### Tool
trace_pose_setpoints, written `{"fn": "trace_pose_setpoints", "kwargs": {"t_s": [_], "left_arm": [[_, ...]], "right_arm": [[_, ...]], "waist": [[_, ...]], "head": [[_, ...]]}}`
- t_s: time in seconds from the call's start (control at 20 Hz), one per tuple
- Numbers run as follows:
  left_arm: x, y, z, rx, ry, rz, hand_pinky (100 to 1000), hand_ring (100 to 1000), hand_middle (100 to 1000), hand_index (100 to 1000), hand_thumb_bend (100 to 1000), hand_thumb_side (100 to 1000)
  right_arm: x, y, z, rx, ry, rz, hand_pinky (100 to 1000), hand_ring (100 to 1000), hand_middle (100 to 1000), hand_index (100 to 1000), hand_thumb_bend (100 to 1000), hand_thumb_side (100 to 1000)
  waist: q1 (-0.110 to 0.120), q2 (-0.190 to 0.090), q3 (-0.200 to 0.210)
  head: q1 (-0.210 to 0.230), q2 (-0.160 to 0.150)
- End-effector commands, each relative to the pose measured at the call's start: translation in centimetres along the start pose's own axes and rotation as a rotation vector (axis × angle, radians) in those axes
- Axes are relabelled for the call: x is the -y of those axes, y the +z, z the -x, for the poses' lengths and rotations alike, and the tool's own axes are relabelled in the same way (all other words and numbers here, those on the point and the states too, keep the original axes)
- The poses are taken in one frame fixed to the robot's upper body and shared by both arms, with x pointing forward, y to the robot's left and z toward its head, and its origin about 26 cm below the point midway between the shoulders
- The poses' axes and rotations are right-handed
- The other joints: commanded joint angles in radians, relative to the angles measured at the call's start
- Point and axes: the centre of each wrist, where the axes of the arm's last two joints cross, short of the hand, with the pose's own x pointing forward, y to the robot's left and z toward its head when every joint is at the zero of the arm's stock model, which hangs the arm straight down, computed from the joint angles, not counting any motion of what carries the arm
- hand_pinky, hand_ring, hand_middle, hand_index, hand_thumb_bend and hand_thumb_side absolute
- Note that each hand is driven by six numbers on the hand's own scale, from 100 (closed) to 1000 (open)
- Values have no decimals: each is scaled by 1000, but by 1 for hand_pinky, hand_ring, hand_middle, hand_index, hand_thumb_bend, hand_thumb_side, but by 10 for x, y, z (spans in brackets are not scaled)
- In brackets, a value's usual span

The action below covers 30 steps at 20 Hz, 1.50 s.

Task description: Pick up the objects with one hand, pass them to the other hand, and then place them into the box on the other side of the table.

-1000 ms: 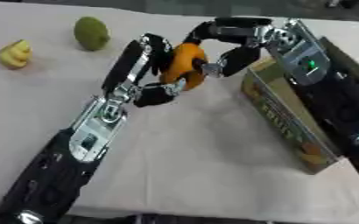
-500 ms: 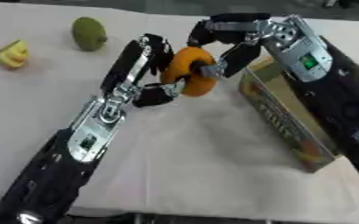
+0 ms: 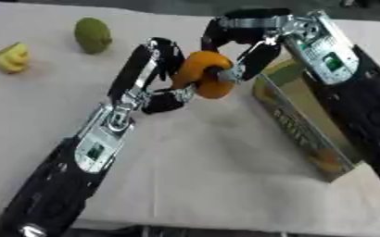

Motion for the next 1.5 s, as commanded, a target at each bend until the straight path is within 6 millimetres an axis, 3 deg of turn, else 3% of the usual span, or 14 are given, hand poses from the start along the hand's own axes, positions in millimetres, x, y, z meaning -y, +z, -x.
{"fn": "trace_pose_setpoints", "kwargs": {"t_s": [0.05, 0.15, 0.25, 0.3, 0.45, 0.5, 0.6, 0.65, 1.5], "left_arm": [[-10, -7, -8, 31, -3, -44, 318, 370, 376, 468, 100, 100], [-13, -7, -10, 42, 2, -56, 341, 389, 397, 492, 112, 100], [-16, -7, -13, 58, 10, -65, 370, 416, 424, 523, 244, 153], [-18, -7, -14, 67, 15, -69, 404, 449, 459, 567, 429, 329], [-23, -6, -17, 102, 24, -81, 535, 554, 561, 712, 705, 650], [-25, -6, -18, 111, 29, -86, 575, 600, 597, 766, 858, 824], [-26, -5, -18, 122, 38, -95, 611, 643, 628, 801, 978, 958], [-27, -5, -18, 124, 42, -99, 640, 671, 651, 819, 1000, 1000], [-34, 3, -7, 97, 50, -105, 652, 669, 653, 804, 1000, 1000]], "right_arm": [[12, 12, -8, -14, 48, 3, 623, 308, 271, 355, 100, 156], [14, 14, -8, -22, 54, 7, 621, 306, 268, 351, 100, 158], [15, 16, -8, -29, 60, 12, 618, 303, 265, 348, 100, 159], [16, 18, -7, -33, 63, 14, 616, 302, 264, 347, 100, 160], [18, 22, -7, -46, 74, 20, 613, 301, 263, 346, 100, 163], [18, 23, -6, -51, 74, 22, 612, 301, 261, 344, 100, 164], [18, 24, -5, -60, 74, 23, 613, 302, 261, 343, 100, 165], [18, 24, -4, -62, 75, 24, 614, 303, 260, 343, 100, 166], [26, 43, -5, -106, 113, 51, 623, 326, 261, 339, 100, 180]], "waist": [[-6, -9, -2], [-5, -10, -2], [-4, -11, -2], [-4, -11, -2], [-4, -12, -1], [-4, -13, -1], [-5, -13, 0], [-5, -13, 0], [-4, -24, -5]], "head": [[-10, -2], [-15, -2], [-20, -2], [-22, -2], [-22, -2], [-22, -2], [-23, -2], [-26, -2], [-31, -2]]}}
